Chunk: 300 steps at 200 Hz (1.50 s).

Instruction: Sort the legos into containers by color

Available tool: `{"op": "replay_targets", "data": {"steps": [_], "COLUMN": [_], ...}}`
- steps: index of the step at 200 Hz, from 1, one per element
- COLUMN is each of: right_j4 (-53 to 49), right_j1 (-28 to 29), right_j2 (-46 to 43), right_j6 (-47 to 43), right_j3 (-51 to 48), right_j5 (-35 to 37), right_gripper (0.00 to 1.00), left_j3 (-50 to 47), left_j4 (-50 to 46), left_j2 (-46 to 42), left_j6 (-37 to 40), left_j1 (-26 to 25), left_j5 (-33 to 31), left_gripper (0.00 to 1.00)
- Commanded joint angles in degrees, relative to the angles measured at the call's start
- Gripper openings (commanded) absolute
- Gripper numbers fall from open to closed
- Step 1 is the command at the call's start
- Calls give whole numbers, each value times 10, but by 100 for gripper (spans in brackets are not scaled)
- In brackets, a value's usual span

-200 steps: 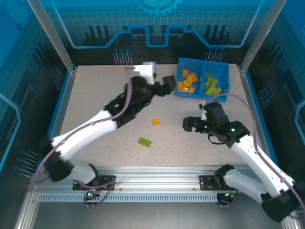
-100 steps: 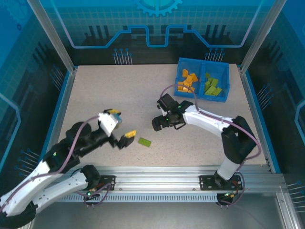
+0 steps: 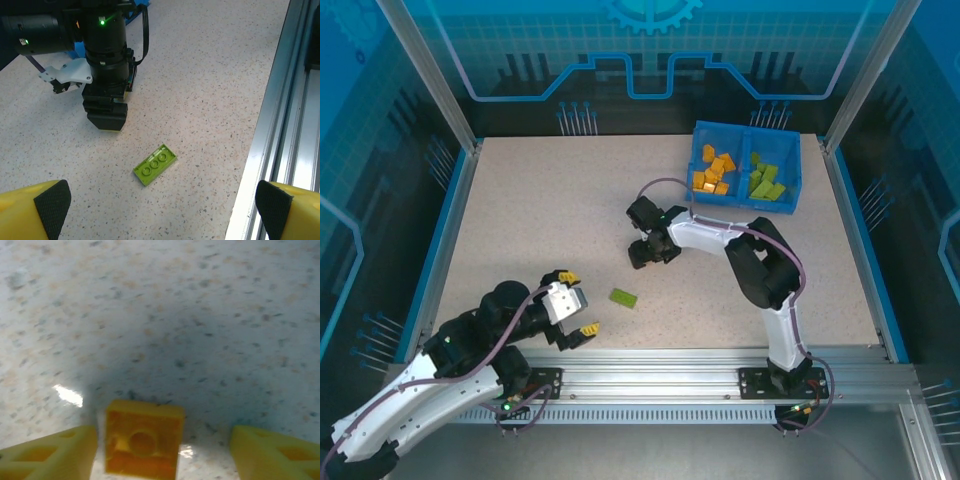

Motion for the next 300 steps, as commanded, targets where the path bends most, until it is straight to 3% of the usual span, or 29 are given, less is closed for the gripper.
{"op": "replay_targets", "data": {"steps": [1,56,97,136,174,223,248,268,300], "right_j4": [-2,18,34,44,37,-43,-79,-123,-127], "right_j1": [8,3,-38,-129,-223,-277,-290,-295,-296], "right_j2": [18,-39,-164,-227,-133,58,113,137,105], "right_j6": [11,33,36,8,-27,-34,-32,-36,-40], "right_j3": [8,-21,-45,-26,81,290,360,419,412], "right_j5": [-1,-13,21,72,89,90,76,66,54], "right_gripper": [59,39,35,34,33,33,43,52,53], "left_j3": [-4,-4,-4,-3,-7,-13,-18,-19,-20], "left_j4": [14,16,19,23,31,53,67,80,121], "left_j2": [-11,-14,-14,-16,-15,-16,-15,-12,3], "left_j6": [9,-2,-9,-11,-17,-48,-67,-90,-168], "left_j1": [-3,-2,-2,-3,-1,1,1,1,4], "left_j5": [15,14,10,5,-6,-41,-58,-70,-89], "left_gripper": [99,99,99,99,99,99,99,99,99]}}
